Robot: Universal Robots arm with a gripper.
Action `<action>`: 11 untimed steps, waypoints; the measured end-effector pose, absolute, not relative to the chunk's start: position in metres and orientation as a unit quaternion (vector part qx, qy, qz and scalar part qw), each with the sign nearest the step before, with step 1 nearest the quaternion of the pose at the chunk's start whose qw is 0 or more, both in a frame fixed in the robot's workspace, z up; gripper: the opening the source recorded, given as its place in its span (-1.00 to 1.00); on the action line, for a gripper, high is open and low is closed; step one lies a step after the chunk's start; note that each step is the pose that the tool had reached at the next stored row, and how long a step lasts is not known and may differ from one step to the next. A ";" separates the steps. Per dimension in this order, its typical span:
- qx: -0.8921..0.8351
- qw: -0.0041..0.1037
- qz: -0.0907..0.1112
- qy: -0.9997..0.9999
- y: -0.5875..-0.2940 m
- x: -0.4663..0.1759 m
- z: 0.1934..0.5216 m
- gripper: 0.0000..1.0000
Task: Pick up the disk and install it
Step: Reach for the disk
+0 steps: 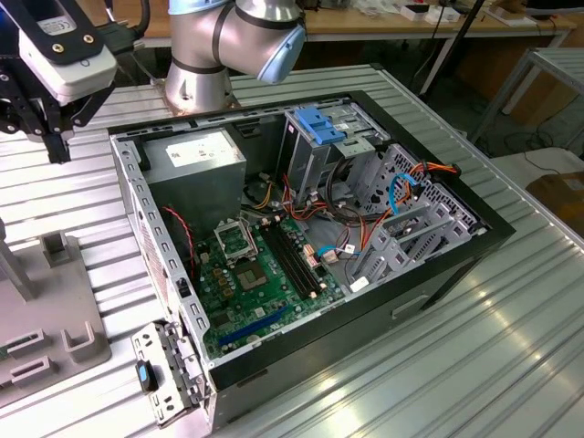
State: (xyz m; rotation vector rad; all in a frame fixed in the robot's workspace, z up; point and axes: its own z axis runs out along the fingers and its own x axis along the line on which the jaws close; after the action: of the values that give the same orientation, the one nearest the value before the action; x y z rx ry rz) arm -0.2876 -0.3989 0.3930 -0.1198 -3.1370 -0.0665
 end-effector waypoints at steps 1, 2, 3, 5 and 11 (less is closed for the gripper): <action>-0.038 0.001 -0.021 -0.999 -0.399 -0.288 0.393 -0.79; -0.038 0.001 -0.021 -0.999 -0.399 -0.288 0.393 -0.79; -0.038 0.001 -0.021 -0.999 -0.399 -0.288 0.393 -0.79; -0.038 0.001 -0.021 -0.999 -0.399 -0.288 0.393 -0.79; -0.038 0.001 -0.021 -0.999 -0.399 -0.296 0.393 -0.79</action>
State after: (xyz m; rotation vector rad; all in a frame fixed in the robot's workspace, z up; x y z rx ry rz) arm -0.2961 -0.3989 0.3930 -0.1199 -3.1370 -0.0665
